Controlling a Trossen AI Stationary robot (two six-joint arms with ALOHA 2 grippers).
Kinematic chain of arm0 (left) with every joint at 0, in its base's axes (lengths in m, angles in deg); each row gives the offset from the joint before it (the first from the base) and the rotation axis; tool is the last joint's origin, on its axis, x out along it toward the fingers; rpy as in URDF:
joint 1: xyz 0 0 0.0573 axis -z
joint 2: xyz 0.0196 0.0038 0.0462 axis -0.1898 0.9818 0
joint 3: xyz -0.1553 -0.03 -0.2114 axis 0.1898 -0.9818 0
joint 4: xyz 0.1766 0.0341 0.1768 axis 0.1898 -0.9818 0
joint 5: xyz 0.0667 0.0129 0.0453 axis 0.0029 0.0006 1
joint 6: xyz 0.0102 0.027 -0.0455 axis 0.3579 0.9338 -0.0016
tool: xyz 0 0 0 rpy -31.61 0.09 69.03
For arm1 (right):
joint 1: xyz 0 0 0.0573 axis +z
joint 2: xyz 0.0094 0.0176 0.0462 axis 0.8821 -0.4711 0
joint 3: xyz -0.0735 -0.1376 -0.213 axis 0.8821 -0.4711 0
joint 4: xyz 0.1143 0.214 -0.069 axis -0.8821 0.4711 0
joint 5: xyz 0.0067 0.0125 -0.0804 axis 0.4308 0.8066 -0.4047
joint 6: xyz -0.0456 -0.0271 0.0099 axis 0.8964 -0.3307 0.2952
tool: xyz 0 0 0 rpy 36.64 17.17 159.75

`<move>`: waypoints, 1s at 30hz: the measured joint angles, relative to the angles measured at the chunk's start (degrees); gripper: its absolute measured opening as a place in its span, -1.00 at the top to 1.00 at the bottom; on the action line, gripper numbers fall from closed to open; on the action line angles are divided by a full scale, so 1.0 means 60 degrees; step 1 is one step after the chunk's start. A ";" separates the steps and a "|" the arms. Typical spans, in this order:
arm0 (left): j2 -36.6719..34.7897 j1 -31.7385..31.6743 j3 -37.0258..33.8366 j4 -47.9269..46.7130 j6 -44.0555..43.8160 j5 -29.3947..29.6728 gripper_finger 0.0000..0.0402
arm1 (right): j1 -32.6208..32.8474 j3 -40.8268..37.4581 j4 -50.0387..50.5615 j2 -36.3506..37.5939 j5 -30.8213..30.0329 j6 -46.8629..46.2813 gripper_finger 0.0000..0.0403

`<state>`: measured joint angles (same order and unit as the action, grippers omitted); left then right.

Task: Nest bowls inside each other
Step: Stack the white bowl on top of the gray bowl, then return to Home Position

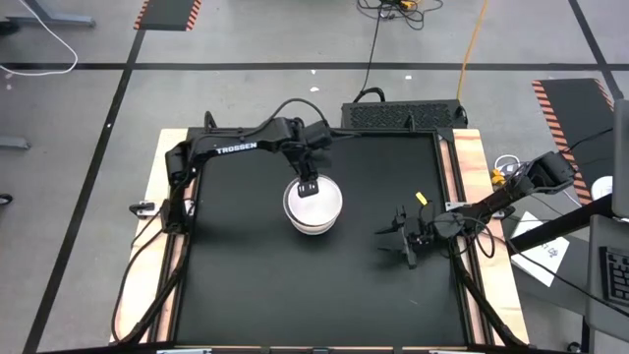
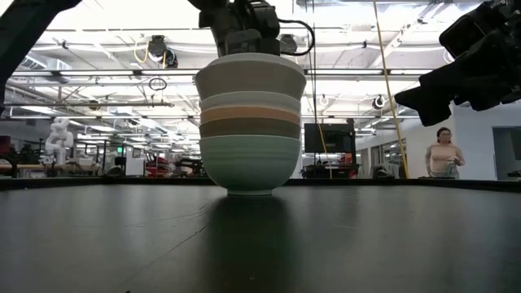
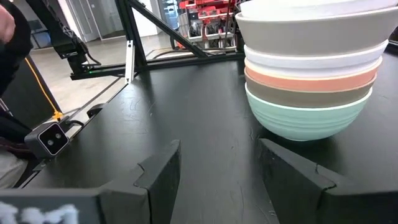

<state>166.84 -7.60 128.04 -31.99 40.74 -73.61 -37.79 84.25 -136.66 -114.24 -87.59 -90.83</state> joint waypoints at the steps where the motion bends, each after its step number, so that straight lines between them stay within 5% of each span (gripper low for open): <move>1: -0.0010 0.0000 0.0000 0.0003 0.0000 0.0027 0.99 | 0.0002 0.0001 0.0002 0.0000 0.0001 0.0031 -0.01; 8: -0.0008 0.0000 0.0000 -0.0074 -0.0029 -0.0184 0.94 | 0.0002 0.0001 0.0004 0.0000 -0.0001 0.0165 -0.01; 30: -0.0012 0.0055 0.0616 0.0000 0.0055 -0.0220 -0.11 | 0.0000 -0.0001 0.0004 0.0000 0.0003 0.0110 -0.01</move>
<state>166.77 -7.28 131.73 -31.99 41.07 -74.93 -37.79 84.24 -136.63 -114.24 -87.57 -90.17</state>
